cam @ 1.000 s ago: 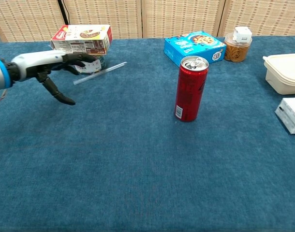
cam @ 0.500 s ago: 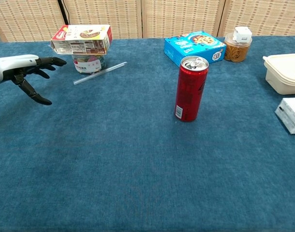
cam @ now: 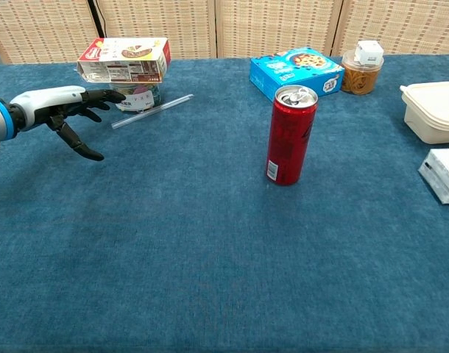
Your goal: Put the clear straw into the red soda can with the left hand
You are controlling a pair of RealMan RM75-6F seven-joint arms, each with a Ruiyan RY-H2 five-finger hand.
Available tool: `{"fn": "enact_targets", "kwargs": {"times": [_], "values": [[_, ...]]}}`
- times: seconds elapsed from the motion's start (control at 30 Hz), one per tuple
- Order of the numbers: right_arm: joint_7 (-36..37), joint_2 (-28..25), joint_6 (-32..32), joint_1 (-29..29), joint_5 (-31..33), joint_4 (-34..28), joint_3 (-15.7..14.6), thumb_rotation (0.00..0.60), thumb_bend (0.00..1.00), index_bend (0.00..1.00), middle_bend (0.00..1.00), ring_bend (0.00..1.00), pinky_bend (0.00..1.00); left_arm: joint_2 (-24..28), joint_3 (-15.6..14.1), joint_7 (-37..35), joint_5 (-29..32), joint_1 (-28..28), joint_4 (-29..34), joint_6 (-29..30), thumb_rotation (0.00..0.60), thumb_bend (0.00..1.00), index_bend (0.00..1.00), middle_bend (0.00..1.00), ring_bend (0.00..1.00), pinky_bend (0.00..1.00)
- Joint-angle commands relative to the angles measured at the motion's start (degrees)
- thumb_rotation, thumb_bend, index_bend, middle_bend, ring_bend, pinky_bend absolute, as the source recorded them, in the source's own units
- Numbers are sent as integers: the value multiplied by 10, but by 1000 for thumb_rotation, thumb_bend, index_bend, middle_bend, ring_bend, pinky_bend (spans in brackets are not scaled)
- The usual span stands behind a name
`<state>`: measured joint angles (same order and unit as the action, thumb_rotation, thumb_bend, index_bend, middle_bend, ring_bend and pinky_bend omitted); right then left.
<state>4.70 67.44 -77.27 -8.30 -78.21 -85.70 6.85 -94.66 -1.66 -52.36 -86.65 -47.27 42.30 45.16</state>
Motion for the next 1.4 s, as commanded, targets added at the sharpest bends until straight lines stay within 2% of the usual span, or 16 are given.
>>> {"fn": "enact_targets", "kwargs": {"times": [0.03, 0.4, 0.8, 1.03, 1.13, 1.23, 1.4], "values": [[0, 0, 0, 0, 0, 0, 0, 600, 0, 96, 0, 0, 0, -6, 1, -5, -4, -6, -6, -3, 600, 0, 0, 0, 0, 138], [1, -2, 1, 0, 2, -1, 1, 600, 0, 96, 0, 0, 0, -20, 5, -10, -16, -28, 4, -14, 600, 0, 0, 0, 0, 138], [4, -4, 3, 0, 4, 0, 2, 600, 0, 96, 0, 0, 0, -7, 9, 9, -38, -46, 89, 15, 600, 0, 0, 0, 0, 138], [6, -5, 4, 0, 6, 1, 2, 600, 0, 96, 0, 0, 0, 8, 11, 65, -46, -48, 137, 38, 600, 0, 4, 0, 0, 138], [6, -5, 4, 0, 6, 1, 2, 600, 0, 96, 0, 0, 0, 5, 15, 117, -55, -38, 138, 78, 600, 8, 58, 0, 0, 138], [6, -5, 4, 0, 6, 1, 2, 600, 0, 96, 0, 0, 0, -1, 16, 172, -71, -29, 125, 122, 600, 74, 127, 0, 0, 135], [5, -5, 3, 0, 5, 0, 2, 600, 0, 96, 0, 0, 0, -6, 10, 262, -95, -28, 91, 153, 600, 281, 239, 0, 0, 123]]}}
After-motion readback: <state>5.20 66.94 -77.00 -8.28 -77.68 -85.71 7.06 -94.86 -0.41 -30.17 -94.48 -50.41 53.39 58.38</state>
